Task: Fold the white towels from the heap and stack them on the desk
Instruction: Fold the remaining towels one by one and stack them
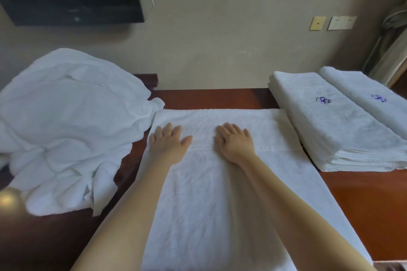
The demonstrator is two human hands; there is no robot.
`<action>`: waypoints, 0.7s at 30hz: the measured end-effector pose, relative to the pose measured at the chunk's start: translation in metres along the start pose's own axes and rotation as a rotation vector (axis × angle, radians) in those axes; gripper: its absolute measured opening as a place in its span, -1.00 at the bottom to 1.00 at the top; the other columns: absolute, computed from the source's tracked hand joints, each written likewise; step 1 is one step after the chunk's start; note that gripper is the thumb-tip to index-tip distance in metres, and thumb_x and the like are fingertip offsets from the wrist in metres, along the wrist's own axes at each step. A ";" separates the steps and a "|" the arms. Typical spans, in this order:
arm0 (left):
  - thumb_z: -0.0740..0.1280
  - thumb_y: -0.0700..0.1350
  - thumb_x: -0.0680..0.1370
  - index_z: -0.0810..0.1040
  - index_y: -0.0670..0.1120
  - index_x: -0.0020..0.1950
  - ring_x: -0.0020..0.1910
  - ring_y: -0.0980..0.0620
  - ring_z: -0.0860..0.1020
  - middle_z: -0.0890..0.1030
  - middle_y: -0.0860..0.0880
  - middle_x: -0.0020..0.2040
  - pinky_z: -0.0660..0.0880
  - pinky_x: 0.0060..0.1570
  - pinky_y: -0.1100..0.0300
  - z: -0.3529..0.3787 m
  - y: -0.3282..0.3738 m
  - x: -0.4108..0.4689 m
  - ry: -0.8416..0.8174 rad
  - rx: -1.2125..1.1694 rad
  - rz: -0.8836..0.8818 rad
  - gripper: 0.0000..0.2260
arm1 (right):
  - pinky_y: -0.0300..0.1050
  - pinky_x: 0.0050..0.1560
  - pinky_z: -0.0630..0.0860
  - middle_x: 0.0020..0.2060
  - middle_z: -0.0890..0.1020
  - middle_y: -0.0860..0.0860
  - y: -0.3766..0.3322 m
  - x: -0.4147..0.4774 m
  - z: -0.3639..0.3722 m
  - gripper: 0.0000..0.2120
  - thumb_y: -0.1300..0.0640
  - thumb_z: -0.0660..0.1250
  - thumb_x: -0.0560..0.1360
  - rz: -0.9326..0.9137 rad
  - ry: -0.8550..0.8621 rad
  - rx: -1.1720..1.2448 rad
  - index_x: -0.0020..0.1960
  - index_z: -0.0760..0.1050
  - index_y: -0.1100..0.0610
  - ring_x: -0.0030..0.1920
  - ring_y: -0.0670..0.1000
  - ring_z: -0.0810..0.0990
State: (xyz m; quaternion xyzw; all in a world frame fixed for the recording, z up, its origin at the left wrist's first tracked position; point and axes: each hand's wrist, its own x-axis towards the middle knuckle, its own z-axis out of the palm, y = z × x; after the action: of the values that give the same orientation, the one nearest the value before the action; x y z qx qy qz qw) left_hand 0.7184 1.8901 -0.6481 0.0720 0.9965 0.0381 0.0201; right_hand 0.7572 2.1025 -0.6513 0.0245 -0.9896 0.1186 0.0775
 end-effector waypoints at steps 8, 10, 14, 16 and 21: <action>0.00 0.12 0.58 0.47 -0.07 0.20 0.31 -0.14 0.31 0.44 -0.11 0.28 0.29 0.29 -0.04 -0.014 0.006 -0.004 0.200 0.166 0.067 -0.59 | 0.08 0.46 0.11 0.44 0.34 -0.02 0.002 0.001 -0.004 -0.56 -0.07 0.09 0.61 0.034 0.033 0.046 0.45 0.30 0.04 0.47 0.03 0.23; 0.03 0.04 0.62 0.43 -0.07 0.33 0.50 -0.11 0.12 0.28 -0.06 0.48 0.19 0.39 -0.06 -0.019 0.020 0.013 0.193 0.055 0.116 -0.62 | 0.09 0.48 0.08 0.47 0.30 0.01 0.005 0.008 -0.007 -0.53 -0.04 0.10 0.61 0.039 0.031 0.062 0.48 0.26 0.08 0.50 0.04 0.16; 0.04 -0.07 0.66 0.29 -0.05 0.48 0.55 -0.06 -0.04 0.13 -0.01 0.56 0.10 0.46 -0.10 -0.020 0.046 0.047 0.105 -0.142 0.225 -0.61 | 0.13 0.50 0.01 0.52 0.21 0.02 0.013 0.029 -0.012 -0.53 0.00 0.05 0.64 0.012 -0.034 0.083 0.52 0.18 0.07 0.53 0.03 0.08; -0.01 0.01 0.67 0.16 0.03 0.54 0.56 -0.03 -0.08 0.05 0.02 0.58 0.06 0.47 -0.12 -0.013 0.048 0.058 0.008 -0.084 0.252 -0.58 | 0.15 0.49 0.00 0.51 0.21 -0.01 0.025 0.038 -0.012 -0.55 -0.07 0.00 0.64 0.015 -0.080 0.020 0.50 0.21 0.02 0.51 0.03 0.11; -0.15 0.25 0.60 -0.05 0.16 0.56 0.55 0.01 -0.15 -0.12 0.09 0.58 -0.08 0.47 -0.13 0.010 0.042 0.073 -0.022 0.010 0.172 -0.47 | 0.15 0.48 -0.03 0.56 0.06 -0.04 0.082 0.057 -0.018 -0.41 -0.30 -0.09 0.59 0.218 -0.122 -0.080 0.55 0.07 -0.08 0.55 0.04 -0.02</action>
State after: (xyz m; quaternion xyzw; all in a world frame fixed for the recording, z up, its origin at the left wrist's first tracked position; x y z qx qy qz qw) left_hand 0.6528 1.9426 -0.6568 0.1579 0.9865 0.0339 0.0273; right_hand 0.6978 2.1851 -0.6435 -0.0789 -0.9932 0.0852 0.0049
